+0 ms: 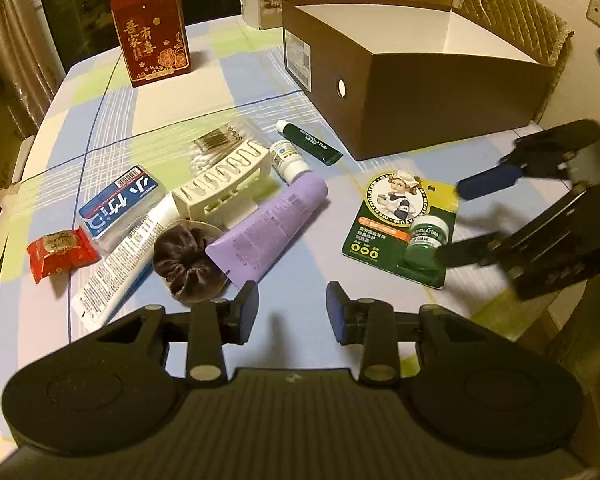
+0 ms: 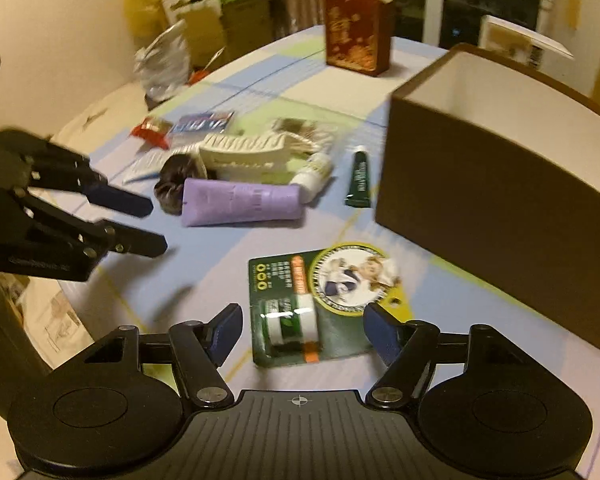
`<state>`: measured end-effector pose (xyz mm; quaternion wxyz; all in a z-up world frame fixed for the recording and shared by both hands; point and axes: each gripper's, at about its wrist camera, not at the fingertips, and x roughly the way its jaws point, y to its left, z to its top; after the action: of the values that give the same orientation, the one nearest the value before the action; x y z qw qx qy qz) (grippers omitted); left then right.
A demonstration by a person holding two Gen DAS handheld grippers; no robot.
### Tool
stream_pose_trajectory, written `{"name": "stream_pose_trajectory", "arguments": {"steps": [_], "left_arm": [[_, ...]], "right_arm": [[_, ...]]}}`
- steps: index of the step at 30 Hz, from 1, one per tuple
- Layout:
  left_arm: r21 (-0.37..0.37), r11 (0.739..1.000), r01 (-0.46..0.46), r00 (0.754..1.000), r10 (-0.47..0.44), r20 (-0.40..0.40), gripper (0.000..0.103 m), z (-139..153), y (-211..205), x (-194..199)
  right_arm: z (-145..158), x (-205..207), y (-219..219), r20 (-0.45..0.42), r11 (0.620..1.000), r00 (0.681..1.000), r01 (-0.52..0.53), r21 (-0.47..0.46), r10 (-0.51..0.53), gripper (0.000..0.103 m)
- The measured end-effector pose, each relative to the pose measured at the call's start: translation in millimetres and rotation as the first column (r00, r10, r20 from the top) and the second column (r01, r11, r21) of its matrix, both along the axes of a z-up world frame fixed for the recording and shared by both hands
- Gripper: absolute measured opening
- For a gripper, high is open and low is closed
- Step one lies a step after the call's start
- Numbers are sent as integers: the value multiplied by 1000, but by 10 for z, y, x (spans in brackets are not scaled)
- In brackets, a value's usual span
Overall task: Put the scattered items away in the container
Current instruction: 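Pass the green card to the right tool while the left tool reaches for the purple tube, then grasp the purple tube with the left tool while the right tool carries the card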
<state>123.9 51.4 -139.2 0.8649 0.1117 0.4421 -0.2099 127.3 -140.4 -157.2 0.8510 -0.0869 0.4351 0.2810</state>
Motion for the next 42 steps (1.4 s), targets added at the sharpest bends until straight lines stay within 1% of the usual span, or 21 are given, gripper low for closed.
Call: {"name": "stream_pose_trajectory", "arguments": {"steps": [2, 3, 4, 5, 6, 7, 9, 11, 15, 19, 23, 24, 27, 28, 31, 34, 38, 42], "left_arm": [[7, 1000, 14, 1000, -14, 1, 32, -7, -13, -11], [15, 1000, 25, 1000, -25, 5, 32, -16, -31, -9], [23, 999, 35, 999, -35, 11, 32, -21, -50, -6], [28, 999, 43, 999, -43, 18, 32, -26, -72, 4], [31, 998, 49, 998, -50, 25, 32, -27, -89, 20], [31, 998, 56, 998, -57, 31, 32, -26, -104, 40], [36, 996, 80, 995, -82, 53, 36, -19, -149, 84], [59, 992, 108, 990, -113, 83, 40, -16, -216, 142], [97, 985, 145, 982, -156, 110, 40, -46, -328, 354], [143, 973, 179, 978, -192, 80, 40, -196, -427, 584], [222, 951, 216, 973, -230, 39, 40, -394, -545, 705], [225, 950, 216, 973, -229, 33, 38, -425, -553, 730], [196, 958, 209, 977, -215, 8, 33, -434, -558, 789], [192, 958, 212, 976, -217, 2, 29, -436, -568, 793], [207, 953, 221, 975, -224, -7, 28, -431, -633, 762], [197, 954, 226, 974, -225, -26, 28, -370, -678, 696], [154, 966, 208, 978, -211, -2, 27, -134, -726, 581], [81, 981, 179, 982, -183, 46, 27, 175, -784, 532]], "right_arm": [[-66, 43, 77, 8, 1000, 1000, -22, -21, 22, 74], [-100, 61, 101, 4, 999, 1000, -26, -28, 26, 71], [-131, 77, 108, -1, 999, 1000, -26, -31, 26, 64], [-163, 97, 118, -11, 999, 1000, -28, -31, 28, 45], [-194, 119, 118, -29, 999, 999, -31, -32, 30, 40], [-213, 134, 103, -43, 999, 999, -24, -37, 23, 37], [-218, 137, 55, -52, 998, 999, -6, -55, 3, 37], [-204, 148, -24, -57, 996, 998, 34, -87, -39, 37], [-182, 204, -285, -90, 981, 981, 161, -107, -171, 37], [-163, 211, -485, -116, 967, 962, 236, -97, -246, 37], [-157, 200, -557, -119, 965, 958, 251, -81, -259, 38], [-156, 196, -566, -116, 964, 958, 253, -79, -261, 38], [-165, 201, -576, -103, 966, 961, 249, -74, -255, 38], [-172, 211, -571, -96, 967, 963, 245, -75, -252, 38], [-164, 210, -551, -88, 969, 967, 231, -93, -239, 37], [-118, 197, -596, -96, 964, 962, 248, -96, -257, 37], [121, 124, -732, -76, 958, 955, 284, -33, -286, 37], [371, 30, -924, -63, 939, 939, 341, 40, -338, 37]]}}
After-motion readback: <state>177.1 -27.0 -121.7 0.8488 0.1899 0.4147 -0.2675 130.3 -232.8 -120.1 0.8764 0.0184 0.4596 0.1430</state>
